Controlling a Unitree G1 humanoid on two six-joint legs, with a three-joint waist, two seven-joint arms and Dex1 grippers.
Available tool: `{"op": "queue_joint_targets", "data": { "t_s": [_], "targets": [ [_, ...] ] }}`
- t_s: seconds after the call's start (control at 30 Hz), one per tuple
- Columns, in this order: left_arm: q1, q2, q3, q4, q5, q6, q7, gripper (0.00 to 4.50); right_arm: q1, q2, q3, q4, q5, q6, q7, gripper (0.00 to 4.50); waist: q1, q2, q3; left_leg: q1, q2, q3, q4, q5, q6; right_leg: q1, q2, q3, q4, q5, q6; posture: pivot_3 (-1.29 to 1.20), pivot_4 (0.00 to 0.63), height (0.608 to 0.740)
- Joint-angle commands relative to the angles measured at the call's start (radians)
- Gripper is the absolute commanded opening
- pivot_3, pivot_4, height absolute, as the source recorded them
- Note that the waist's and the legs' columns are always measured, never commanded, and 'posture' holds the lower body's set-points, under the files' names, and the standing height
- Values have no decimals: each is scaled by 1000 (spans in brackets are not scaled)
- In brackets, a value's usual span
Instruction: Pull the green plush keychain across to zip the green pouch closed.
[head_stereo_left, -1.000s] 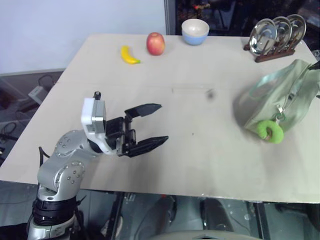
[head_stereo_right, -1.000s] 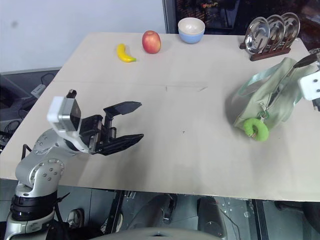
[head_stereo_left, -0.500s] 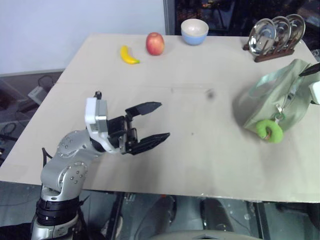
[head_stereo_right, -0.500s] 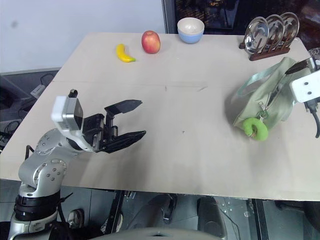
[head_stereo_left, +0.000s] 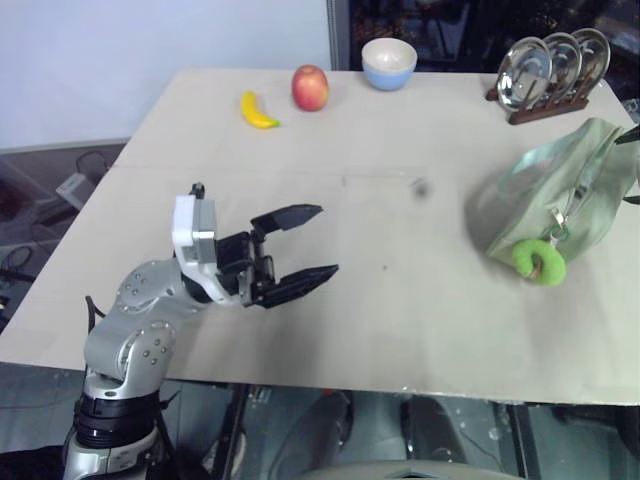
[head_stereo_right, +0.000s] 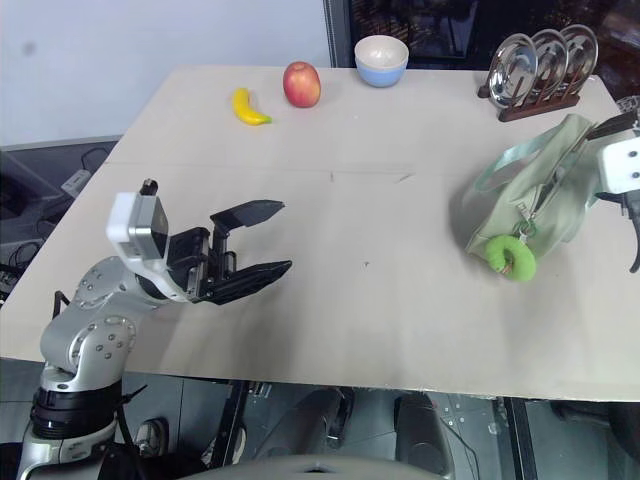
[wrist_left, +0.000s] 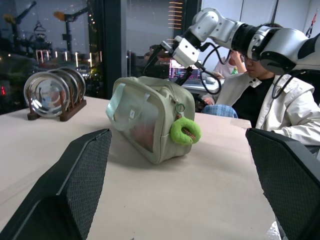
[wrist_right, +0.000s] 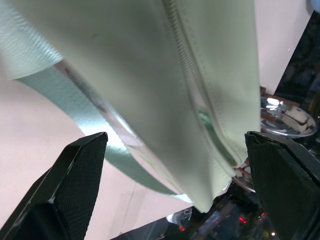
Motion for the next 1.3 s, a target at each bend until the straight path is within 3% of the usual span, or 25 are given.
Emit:
{"op": "queue_joint_targets", "data": {
  "t_s": [0.03, 0.33, 0.53, 0.63, 0.87, 1.13, 1.3],
  "targets": [
    [-13, -3, 3, -4, 1, -26, -14, 4490, 1, -21, -41, -26, 15, -10, -31, 4237, 0, 0, 0, 0, 0, 0, 0, 0, 0, 0, 0, 0, 0, 0, 0, 0, 150, 740],
    [-5, -7, 2, -9, 5, -26, -10, 4500, 7, -9, -74, -43, 61, 117, -27, 4342, 0, 0, 0, 0, 0, 0, 0, 0, 0, 0, 0, 0, 0, 0, 0, 0, 150, 740],
    [-7, -12, -3, -10, 6, -22, -5, 4500, 14, -4, -96, -60, 51, 136, -103, 4342, 0, 0, 0, 0, 0, 0, 0, 0, 0, 0, 0, 0, 0, 0, 0, 0, 150, 740],
    [-10, -14, -4, -7, 8, -22, -4, 4500, 21, -6, -99, -76, 70, 163, -91, 3592, 0, 0, 0, 0, 0, 0, 0, 0, 0, 0, 0, 0, 0, 0, 0, 0, 150, 740],
    [-12, -23, -8, 1, 14, -26, -5, 4500, 17, 2, -108, -97, 59, 183, -140, 35, 0, 1, 0, 0, 0, 1, 1, 0, 0, 0, 0, 1, 1, 0, 0, 0, 150, 740],
    [-12, -32, -8, 7, 18, -30, -7, 4500, 46, -19, -110, -101, 76, 183, -88, 35, 0, 1, -1, 0, 0, 1, 1, 0, 0, 0, 0, 0, 1, 0, 0, 0, 150, 740],
    [-6, -31, -4, 3, 17, -31, -7, 4500, 52, -36, -92, -98, 37, 150, -88, 1598, -1, 1, -1, 0, 0, 1, 1, 0, 0, 0, 0, 1, 1, 0, 0, 0, 150, 740]
  ]
}}
